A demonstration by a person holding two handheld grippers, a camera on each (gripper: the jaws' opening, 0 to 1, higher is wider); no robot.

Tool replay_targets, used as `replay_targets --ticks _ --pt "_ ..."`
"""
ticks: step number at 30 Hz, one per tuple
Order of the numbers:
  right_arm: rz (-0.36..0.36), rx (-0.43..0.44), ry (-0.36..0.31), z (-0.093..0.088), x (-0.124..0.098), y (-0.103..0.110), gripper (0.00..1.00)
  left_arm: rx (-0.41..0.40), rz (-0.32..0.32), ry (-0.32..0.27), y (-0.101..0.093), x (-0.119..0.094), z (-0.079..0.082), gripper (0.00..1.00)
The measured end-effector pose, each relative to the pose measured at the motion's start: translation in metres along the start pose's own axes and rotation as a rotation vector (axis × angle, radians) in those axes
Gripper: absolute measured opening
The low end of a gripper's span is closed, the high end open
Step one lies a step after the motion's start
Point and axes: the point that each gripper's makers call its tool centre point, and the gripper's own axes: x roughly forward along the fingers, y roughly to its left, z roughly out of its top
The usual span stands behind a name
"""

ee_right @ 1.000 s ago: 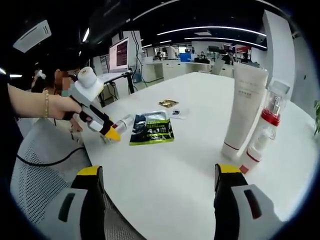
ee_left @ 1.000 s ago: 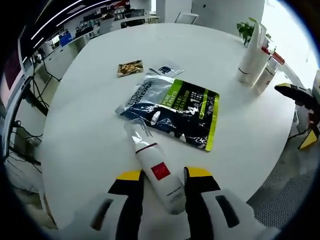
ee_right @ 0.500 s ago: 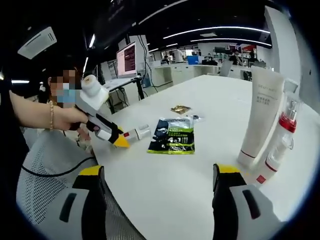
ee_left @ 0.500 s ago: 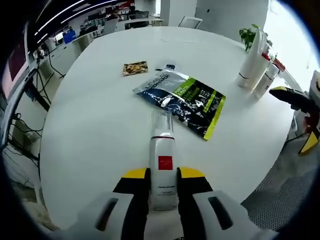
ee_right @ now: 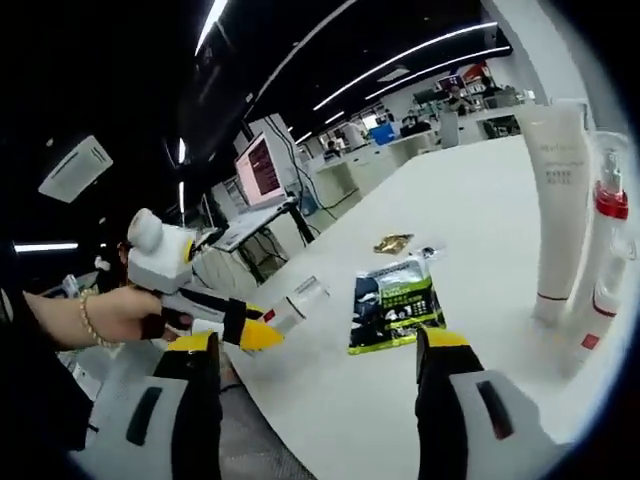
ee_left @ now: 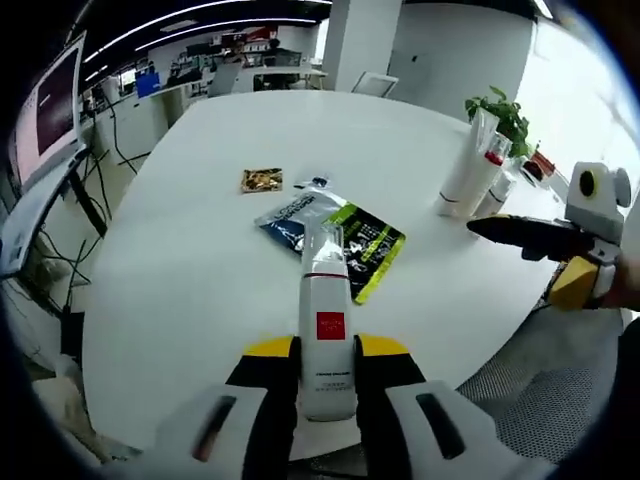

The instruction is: Arrange the skincare products in the storage area until every visible bottle or jar stands upright without overlapping.

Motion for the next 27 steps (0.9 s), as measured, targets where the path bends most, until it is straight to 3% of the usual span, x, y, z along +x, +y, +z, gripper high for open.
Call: replay_targets --ticks 3,8,13,17,27 --pt "0.048 0.07 -0.037 0.006 0.006 0.014 0.8 -0.012 -0.021 -0.057 -0.011 -0.011 0.008 0.17" --pt "0.088 0.107 -0.047 0.007 0.011 0.026 0.76 0.001 -0.042 -0.122 -0.026 -0.024 0.017 0.17" --pt "0.158 0.244 -0.095 0.012 0.013 0.049 0.69 0.035 -0.057 -0.179 -0.046 -0.038 0.024 0.17" --pt "0.189 0.359 -0.119 0.01 0.013 0.056 0.65 0.05 -0.085 -0.22 -0.066 -0.046 0.032 0.17" --pt "0.236 0.39 -0.122 0.011 0.001 0.059 0.44 0.132 -0.113 -0.242 -0.094 -0.051 0.036 0.17"
